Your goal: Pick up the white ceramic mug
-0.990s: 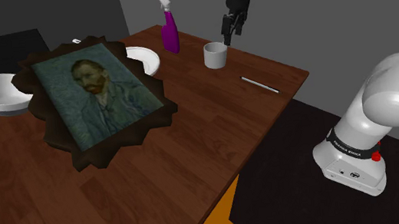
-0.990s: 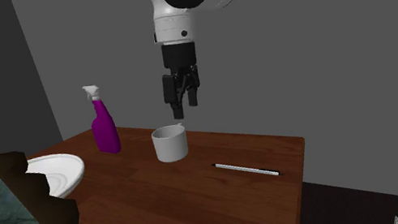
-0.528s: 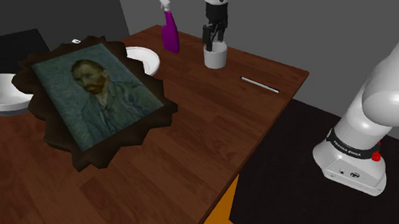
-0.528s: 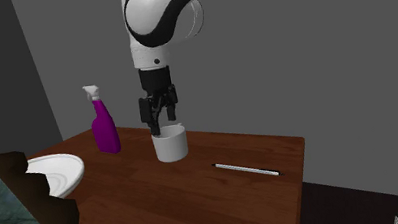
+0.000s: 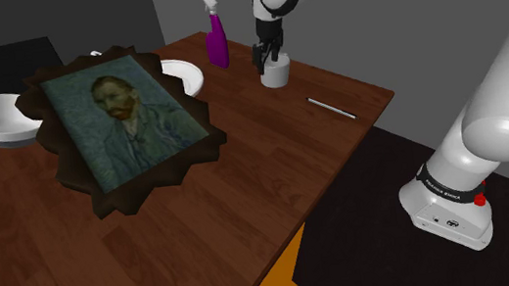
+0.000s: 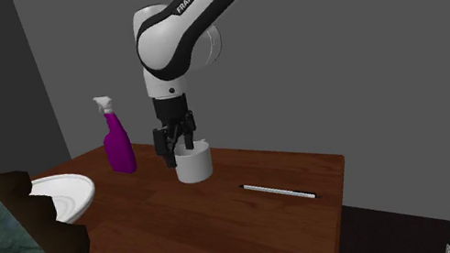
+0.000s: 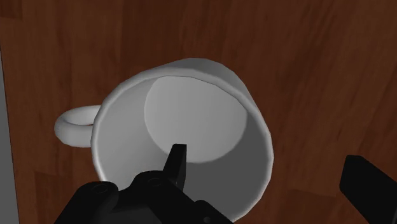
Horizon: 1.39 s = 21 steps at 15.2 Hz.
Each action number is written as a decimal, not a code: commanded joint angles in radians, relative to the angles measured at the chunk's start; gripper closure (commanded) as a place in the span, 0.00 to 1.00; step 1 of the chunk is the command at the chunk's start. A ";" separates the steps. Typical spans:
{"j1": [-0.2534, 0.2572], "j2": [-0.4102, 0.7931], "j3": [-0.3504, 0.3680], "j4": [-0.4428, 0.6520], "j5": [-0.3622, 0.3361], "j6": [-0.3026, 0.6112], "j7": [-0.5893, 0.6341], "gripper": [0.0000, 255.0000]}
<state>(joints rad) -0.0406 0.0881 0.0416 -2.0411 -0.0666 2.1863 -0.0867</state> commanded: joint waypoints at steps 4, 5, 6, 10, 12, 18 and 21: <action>0.001 0.017 0.000 -0.019 -0.003 0.036 0.004 1.00; 0.001 0.017 0.000 -0.018 -0.003 0.035 0.004 1.00; 0.001 0.016 0.000 -0.019 -0.003 0.035 0.005 1.00; 0.001 0.017 0.000 -0.018 -0.003 0.035 0.005 1.00; 0.001 0.017 0.000 -0.018 -0.003 0.035 0.004 1.00; 0.000 -0.011 0.000 0.017 0.002 -0.027 -0.002 1.00; 0.000 -0.025 0.001 0.041 0.004 -0.065 -0.005 1.00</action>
<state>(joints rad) -0.0412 0.0661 0.0415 -2.0085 -0.0633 2.1327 -0.0920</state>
